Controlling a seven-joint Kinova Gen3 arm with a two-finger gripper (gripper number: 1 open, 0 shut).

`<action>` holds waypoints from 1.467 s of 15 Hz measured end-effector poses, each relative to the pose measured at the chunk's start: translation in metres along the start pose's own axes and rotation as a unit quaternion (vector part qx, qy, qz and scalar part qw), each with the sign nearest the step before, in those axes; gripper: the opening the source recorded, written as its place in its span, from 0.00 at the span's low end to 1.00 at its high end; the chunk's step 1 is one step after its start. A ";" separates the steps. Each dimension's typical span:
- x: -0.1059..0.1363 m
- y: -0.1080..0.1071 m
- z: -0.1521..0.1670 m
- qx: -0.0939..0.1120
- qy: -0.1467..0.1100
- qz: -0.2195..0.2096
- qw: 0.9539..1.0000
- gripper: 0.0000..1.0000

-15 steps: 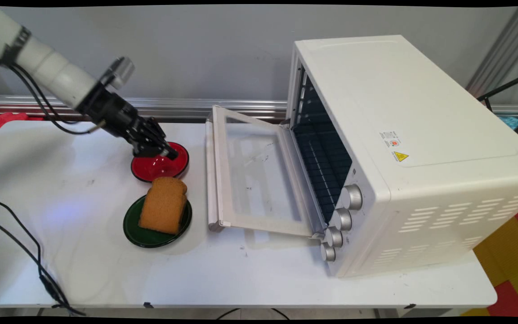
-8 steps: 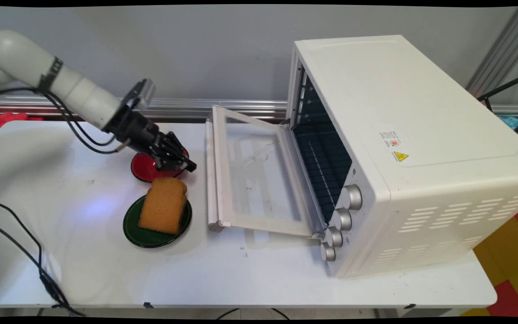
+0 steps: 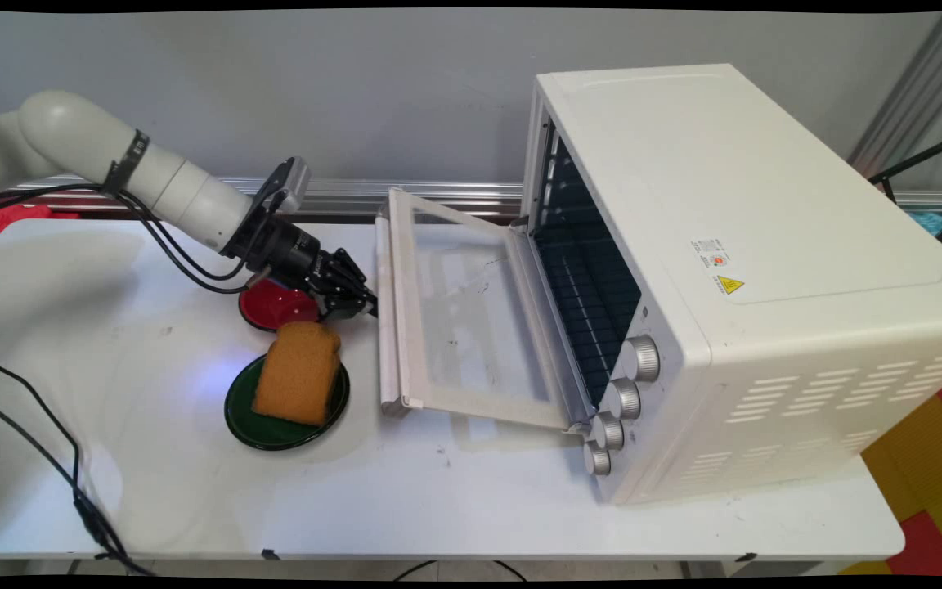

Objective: Close the oven

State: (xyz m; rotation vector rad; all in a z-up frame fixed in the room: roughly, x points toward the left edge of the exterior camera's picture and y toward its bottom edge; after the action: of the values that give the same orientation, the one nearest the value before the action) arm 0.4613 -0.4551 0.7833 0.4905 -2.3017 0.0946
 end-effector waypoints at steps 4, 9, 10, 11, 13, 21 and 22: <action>0.008 0.004 0.000 0.000 0.015 -0.001 1.000 0.00; 0.033 0.009 -0.007 0.006 0.043 0.002 0.999 0.00; 0.040 0.009 -0.008 0.007 0.050 0.003 0.999 0.00; 0.046 0.009 -0.009 0.009 0.055 0.005 0.998 0.00; 0.060 0.008 -0.010 0.013 0.068 0.009 0.998 0.00; 0.107 0.000 -0.006 0.023 0.109 0.034 0.993 0.00; 0.111 -0.001 -0.006 0.024 0.111 0.036 0.993 0.00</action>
State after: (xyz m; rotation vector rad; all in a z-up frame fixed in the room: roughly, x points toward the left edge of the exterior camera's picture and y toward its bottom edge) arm 0.3960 -0.4902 0.8658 0.3996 -2.1024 0.2304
